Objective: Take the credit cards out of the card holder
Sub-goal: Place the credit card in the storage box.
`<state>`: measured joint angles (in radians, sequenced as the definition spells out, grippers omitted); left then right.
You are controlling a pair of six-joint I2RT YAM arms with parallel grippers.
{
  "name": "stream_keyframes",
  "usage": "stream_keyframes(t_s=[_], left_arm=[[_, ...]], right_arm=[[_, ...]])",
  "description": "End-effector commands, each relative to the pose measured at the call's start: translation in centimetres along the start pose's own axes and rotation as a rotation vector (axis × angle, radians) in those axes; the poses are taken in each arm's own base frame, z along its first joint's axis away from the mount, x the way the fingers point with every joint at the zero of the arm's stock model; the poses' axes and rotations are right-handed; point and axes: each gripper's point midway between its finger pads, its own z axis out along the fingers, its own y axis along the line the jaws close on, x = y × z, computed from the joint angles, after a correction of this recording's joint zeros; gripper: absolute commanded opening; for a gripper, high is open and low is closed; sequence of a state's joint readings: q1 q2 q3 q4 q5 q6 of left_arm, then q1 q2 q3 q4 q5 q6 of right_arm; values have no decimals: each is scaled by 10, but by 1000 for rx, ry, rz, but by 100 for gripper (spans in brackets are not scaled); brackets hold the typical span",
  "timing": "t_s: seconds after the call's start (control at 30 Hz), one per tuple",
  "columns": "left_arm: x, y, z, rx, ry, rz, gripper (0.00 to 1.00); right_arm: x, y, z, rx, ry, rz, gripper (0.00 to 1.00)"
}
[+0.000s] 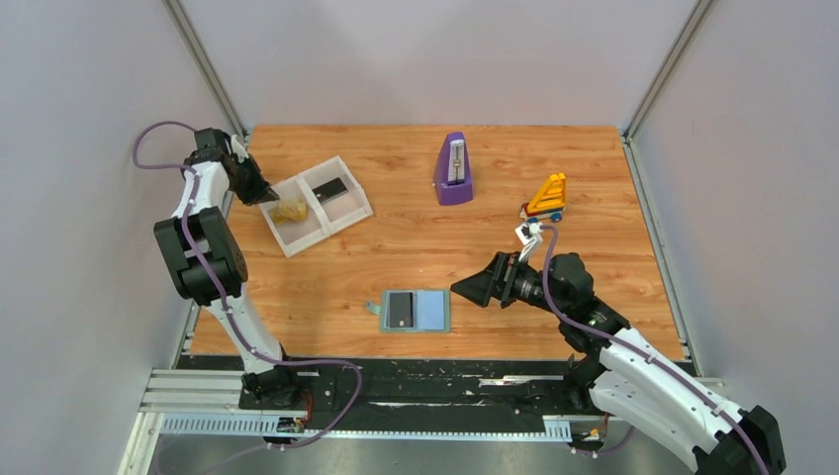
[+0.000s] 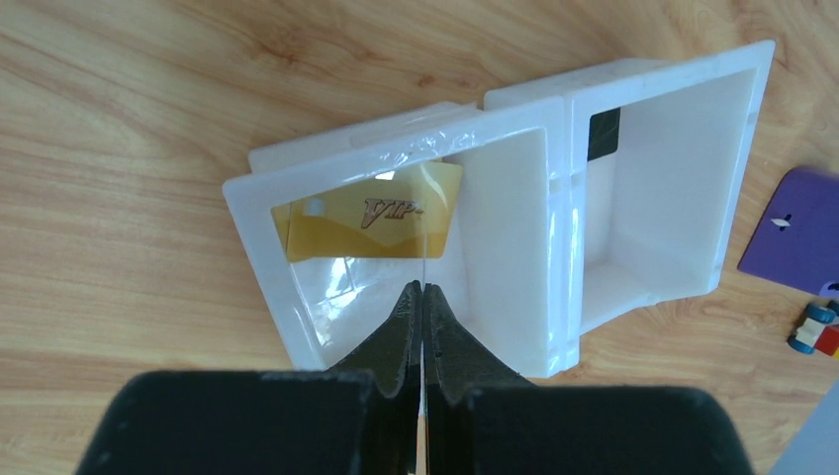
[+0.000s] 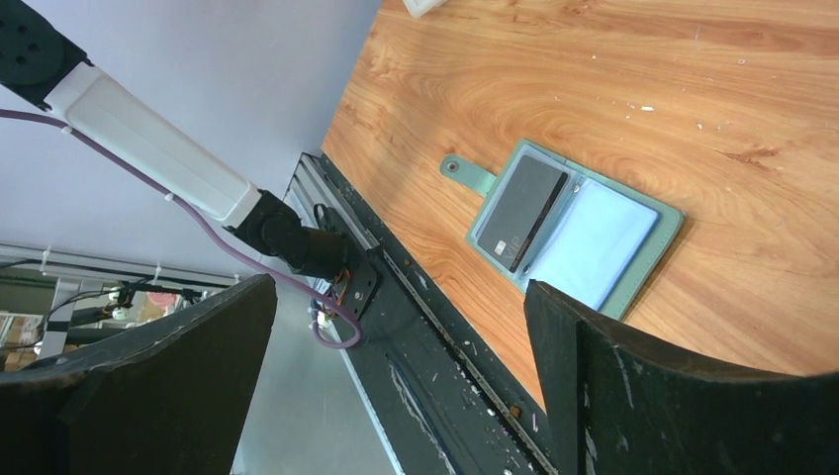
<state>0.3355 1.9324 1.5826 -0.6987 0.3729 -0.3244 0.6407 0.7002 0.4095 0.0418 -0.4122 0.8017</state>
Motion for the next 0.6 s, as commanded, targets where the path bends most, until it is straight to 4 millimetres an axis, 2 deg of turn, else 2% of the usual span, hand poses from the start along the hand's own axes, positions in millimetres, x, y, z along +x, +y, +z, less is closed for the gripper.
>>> stream_keyframes(t_s=[0.0, 0.17, 0.33, 0.57], left_arm=[[-26, -7, 4, 42, -69, 55, 0], [-33, -11, 9, 62, -75, 57, 0], [-35, -2, 15, 20, -68, 68, 0], [-33, 5, 29, 13, -46, 62, 13]], right_arm=[[-21, 15, 5, -24, -50, -59, 100], [-23, 13, 8, -14, -55, -61, 100], [-25, 11, 11, -6, -52, -62, 100], [-27, 9, 12, 6, -54, -71, 100]])
